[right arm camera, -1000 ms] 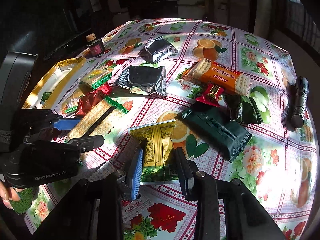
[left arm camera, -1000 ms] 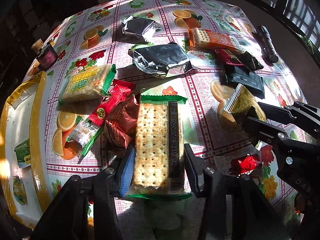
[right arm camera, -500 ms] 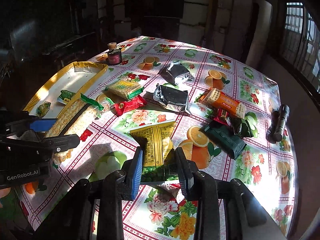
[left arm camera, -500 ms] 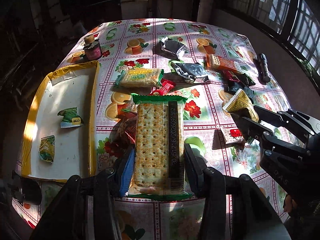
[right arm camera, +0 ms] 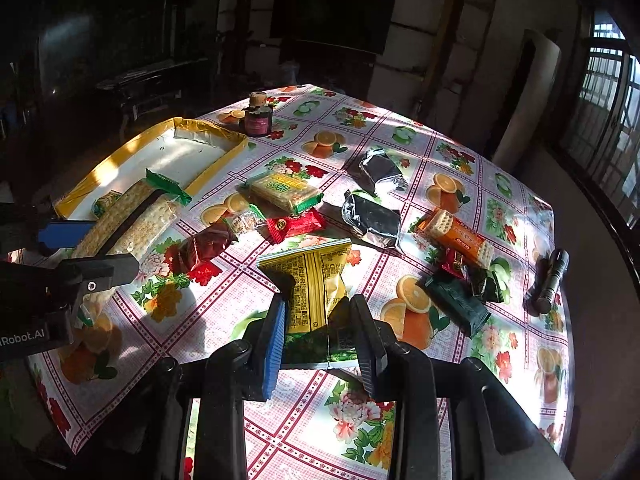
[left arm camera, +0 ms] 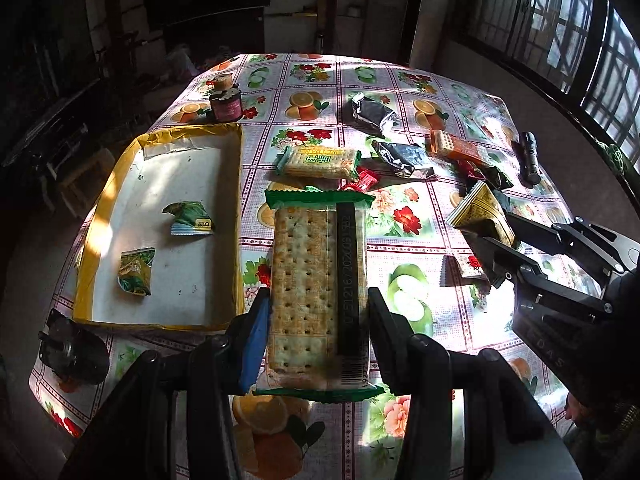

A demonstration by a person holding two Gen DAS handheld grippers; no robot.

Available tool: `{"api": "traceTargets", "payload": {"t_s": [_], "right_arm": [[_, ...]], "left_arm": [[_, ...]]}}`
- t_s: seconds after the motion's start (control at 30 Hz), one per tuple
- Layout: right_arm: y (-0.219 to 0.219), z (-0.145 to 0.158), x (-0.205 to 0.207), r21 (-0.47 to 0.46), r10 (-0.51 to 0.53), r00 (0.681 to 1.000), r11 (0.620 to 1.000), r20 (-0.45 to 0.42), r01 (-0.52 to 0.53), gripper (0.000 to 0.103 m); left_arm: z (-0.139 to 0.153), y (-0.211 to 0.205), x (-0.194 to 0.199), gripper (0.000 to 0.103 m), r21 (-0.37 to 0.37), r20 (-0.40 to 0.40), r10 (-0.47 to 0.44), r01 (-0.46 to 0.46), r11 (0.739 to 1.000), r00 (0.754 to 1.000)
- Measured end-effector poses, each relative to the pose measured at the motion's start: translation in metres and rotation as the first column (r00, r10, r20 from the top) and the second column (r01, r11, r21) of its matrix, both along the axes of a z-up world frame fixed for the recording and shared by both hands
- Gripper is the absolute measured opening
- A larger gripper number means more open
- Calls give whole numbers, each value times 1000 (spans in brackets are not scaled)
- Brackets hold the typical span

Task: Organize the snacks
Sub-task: 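Carry the cracker pack and yellow-green bag over the tray with both tools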

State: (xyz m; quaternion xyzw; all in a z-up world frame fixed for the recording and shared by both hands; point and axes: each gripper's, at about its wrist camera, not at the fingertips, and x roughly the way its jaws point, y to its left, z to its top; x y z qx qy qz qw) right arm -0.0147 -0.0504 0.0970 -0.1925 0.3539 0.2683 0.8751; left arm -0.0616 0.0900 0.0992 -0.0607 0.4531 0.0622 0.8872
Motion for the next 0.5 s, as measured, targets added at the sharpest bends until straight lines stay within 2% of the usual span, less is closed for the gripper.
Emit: {"api": "traceTargets", "payload": {"t_s": [0.5], "right_arm": [[25,-1,-5,-29,38,999,999,1,-38,34]], "left_arm": [[7,30,-11,45,-21,30,52,-52,998,998]]}}
